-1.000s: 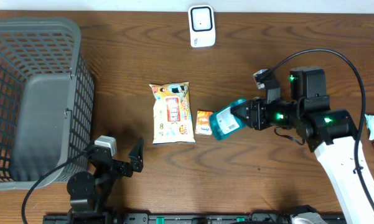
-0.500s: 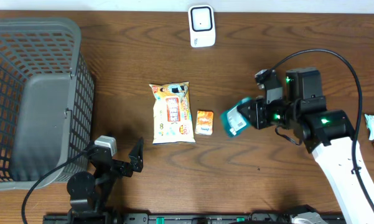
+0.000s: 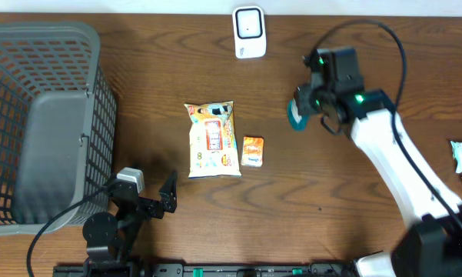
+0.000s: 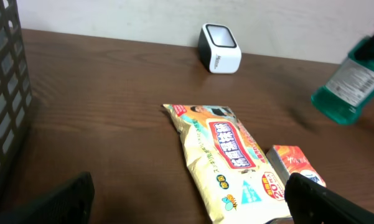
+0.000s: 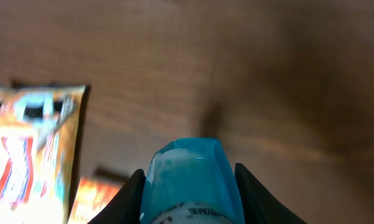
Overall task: Scan the item barcode
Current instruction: 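Hold the Listerine bottle in front of the white scanner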
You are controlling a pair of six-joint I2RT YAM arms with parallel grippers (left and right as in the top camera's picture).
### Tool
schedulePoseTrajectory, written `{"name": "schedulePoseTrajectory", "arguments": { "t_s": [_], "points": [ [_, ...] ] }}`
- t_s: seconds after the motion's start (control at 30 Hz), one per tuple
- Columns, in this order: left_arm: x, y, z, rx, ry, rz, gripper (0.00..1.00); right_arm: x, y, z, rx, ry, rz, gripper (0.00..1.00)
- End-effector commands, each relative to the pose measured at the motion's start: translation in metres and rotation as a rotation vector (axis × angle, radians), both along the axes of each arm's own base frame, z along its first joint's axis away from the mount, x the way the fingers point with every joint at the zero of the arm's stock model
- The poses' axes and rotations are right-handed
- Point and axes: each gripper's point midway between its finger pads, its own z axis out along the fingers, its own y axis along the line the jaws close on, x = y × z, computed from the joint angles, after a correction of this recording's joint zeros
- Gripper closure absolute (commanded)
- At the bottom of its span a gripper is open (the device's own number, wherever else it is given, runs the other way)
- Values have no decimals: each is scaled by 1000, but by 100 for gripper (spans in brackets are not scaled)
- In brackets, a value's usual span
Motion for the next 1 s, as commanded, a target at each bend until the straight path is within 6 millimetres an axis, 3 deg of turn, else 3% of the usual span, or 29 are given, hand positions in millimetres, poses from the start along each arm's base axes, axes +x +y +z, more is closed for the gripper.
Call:
{"name": "schedulePoseTrajectory", "arguments": {
  "t_s": [0.0, 0.17, 0.47, 0.6, 0.83, 0.97],
  "points": [
    [0, 1, -12, -6, 32, 7, 2, 48, 12, 46, -172, -158, -15, 81],
    [0, 1, -12, -6, 32, 7, 2, 90, 29, 56, -413, -246, -52, 81],
    [0, 1, -12, -6, 32, 7, 2, 153, 51, 56, -831, -407, -93, 78],
    [0, 1, -12, -6, 32, 7, 2, 178, 69, 63, -980, -515, -97, 78],
    [0, 1, -12, -6, 32, 7, 2, 205, 103, 67, -1155, -697, -76, 84],
    [0, 1, -12, -6, 32, 7, 2, 213, 123, 49, -1172, -729, -8, 81]
  ]
}}
